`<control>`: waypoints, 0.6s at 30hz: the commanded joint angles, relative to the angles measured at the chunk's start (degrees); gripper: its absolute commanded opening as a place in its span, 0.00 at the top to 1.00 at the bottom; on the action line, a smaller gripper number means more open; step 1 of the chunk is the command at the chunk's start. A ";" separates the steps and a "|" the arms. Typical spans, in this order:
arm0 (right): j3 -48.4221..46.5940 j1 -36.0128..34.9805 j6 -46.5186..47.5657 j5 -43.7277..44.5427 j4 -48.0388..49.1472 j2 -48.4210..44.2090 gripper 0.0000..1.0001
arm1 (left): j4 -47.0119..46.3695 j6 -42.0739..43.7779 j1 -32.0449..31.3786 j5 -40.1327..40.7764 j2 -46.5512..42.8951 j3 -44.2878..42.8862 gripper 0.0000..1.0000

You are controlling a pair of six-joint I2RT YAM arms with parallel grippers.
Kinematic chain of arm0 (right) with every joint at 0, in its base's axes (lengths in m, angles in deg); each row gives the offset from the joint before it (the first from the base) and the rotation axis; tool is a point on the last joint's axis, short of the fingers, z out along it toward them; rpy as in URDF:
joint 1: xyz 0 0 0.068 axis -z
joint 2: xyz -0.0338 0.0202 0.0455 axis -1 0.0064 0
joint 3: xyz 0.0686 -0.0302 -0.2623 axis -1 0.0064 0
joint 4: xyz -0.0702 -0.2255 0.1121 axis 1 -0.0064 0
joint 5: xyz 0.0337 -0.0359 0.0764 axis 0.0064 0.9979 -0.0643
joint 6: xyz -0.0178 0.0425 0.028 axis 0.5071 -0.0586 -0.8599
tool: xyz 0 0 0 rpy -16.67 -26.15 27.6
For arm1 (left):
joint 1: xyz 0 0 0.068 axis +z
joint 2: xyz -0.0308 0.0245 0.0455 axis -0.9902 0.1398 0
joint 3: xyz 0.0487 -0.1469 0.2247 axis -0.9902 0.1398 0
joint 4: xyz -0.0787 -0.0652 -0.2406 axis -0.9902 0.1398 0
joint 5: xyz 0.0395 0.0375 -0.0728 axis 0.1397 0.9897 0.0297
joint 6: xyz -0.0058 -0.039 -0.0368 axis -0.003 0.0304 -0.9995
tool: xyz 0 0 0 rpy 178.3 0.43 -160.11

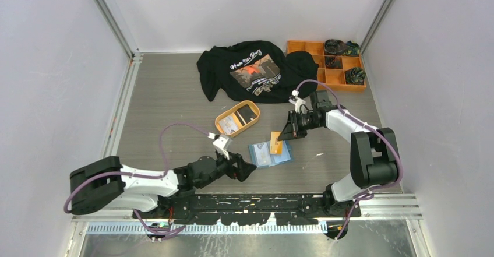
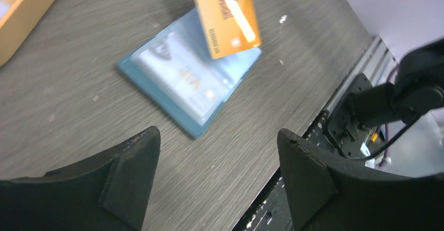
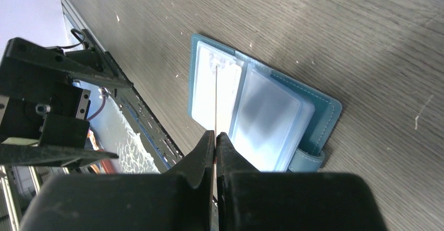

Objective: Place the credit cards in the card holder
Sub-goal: Insert the credit card into the card holder.

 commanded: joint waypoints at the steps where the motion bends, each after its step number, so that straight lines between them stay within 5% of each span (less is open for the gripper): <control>1: -0.44 -0.49 -2.25 1.19 2.26 0.13 0.99 | 4.62 -16.56 0.95 8.83 -4.91 3.35 0.18; 8: -0.82 -1.33 -3.54 2.64 2.17 1.87 0.99 | 11.25 -24.12 1.16 8.93 -3.62 0.52 0.25; 18: -1.40 -2.47 -4.44 4.20 1.69 3.56 0.99 | 7.95 -28.24 1.15 7.07 5.39 -2.30 0.35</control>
